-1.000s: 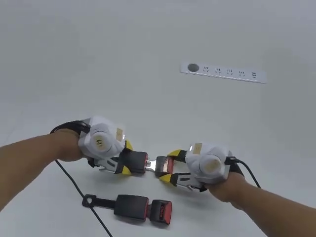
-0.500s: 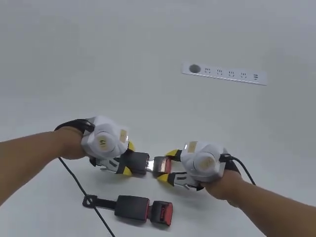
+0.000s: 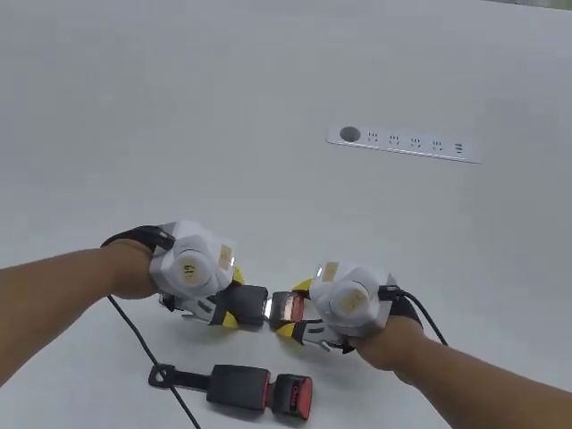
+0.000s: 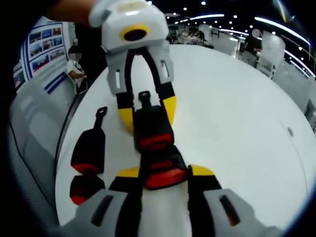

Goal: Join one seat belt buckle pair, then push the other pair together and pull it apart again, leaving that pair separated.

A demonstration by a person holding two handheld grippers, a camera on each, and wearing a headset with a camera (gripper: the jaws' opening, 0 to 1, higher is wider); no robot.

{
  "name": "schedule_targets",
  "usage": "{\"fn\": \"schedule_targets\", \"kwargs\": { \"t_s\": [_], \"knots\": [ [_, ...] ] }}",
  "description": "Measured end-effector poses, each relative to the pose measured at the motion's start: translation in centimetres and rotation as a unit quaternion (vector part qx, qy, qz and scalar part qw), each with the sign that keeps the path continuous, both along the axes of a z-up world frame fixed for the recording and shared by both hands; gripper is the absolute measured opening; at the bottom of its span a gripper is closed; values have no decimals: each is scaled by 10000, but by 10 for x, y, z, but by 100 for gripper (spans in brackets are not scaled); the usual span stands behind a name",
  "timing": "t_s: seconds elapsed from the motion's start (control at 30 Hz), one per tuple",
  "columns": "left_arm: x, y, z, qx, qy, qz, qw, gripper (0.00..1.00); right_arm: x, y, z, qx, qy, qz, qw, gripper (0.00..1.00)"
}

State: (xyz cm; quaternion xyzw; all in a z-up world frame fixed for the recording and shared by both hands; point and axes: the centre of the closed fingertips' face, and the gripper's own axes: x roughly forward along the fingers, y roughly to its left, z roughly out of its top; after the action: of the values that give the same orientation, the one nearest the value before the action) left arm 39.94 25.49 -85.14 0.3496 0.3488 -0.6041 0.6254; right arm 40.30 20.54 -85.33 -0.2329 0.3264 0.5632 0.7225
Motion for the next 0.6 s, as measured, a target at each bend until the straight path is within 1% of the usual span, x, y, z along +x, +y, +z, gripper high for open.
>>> {"fn": "schedule_targets", "kwargs": {
  "t_s": [0.23,0.6],
  "knots": [
    [0,0,0,15,-2,-47,10000,35,0,1,0,-131,-10,58,9999,35],
    [0,0,0,30,13,-57,10000,35,0,0,0,-175,-34,101,9998,35]
  ]
}}
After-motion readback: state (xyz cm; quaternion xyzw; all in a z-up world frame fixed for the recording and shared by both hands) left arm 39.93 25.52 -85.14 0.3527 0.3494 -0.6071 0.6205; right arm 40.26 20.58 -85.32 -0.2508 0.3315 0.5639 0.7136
